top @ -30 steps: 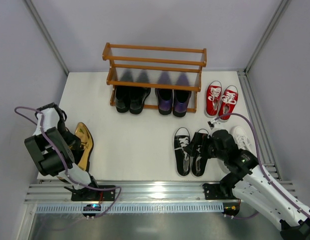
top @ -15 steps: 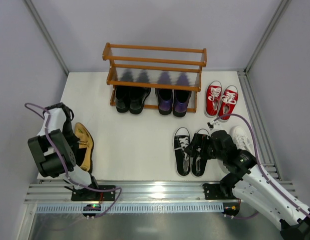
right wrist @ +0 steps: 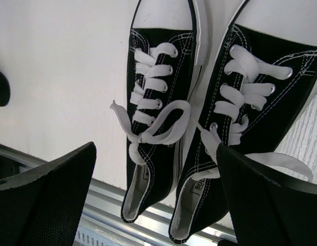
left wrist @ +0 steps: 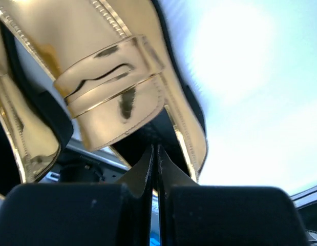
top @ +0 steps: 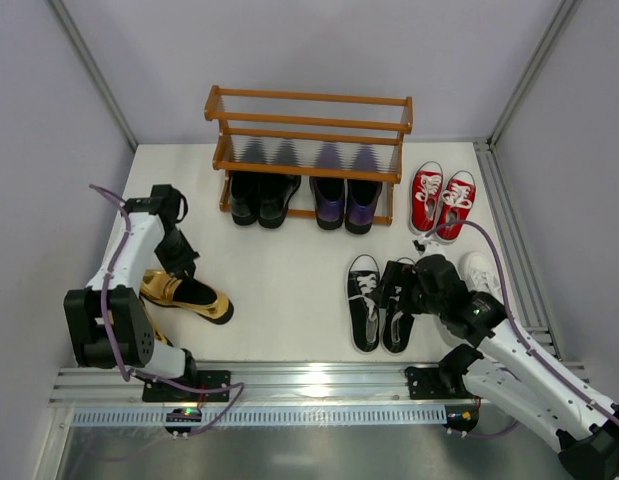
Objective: Place and organize the shoes onto the shoe shelf
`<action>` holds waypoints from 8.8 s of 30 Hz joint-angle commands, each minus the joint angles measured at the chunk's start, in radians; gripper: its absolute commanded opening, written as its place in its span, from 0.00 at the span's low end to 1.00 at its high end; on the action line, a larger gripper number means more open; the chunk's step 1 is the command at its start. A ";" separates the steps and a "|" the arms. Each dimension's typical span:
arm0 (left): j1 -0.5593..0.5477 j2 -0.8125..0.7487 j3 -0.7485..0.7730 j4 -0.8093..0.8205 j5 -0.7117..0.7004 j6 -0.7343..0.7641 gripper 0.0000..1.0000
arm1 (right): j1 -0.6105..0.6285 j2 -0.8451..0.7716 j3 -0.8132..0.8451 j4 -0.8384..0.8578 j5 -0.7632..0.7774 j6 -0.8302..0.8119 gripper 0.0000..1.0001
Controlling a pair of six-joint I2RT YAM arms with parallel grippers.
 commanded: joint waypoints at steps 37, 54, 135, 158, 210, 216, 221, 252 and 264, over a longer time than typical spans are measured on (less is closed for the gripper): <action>0.300 -0.160 -0.184 -0.022 -0.100 0.028 0.82 | 0.004 0.024 -0.068 0.098 -0.029 -0.008 1.00; 0.300 -0.287 -0.313 -0.031 0.170 0.018 0.00 | 0.004 0.036 -0.111 0.121 -0.020 0.055 1.00; -0.028 -0.074 0.038 0.150 -0.055 0.103 0.00 | 0.004 0.170 -0.030 0.082 0.052 0.032 1.00; -0.384 0.211 0.779 -0.102 0.104 0.298 0.00 | 0.002 0.320 0.176 0.031 0.137 0.023 1.00; -0.394 0.652 1.378 0.373 -0.253 0.379 0.00 | 0.002 0.420 0.213 0.013 0.203 0.040 1.00; -0.393 0.681 1.387 0.416 -0.291 0.406 0.00 | 0.004 0.421 0.202 0.016 0.209 0.040 1.00; -0.393 0.698 1.391 0.461 -0.328 0.433 0.00 | 0.002 0.429 0.208 0.017 0.209 0.038 1.00; -0.368 0.659 1.217 0.524 -0.317 0.453 0.79 | 0.002 0.464 0.199 0.026 0.204 0.046 1.00; -0.385 0.330 0.926 0.605 -0.284 0.352 1.00 | 0.002 0.438 0.191 0.049 0.214 0.046 1.00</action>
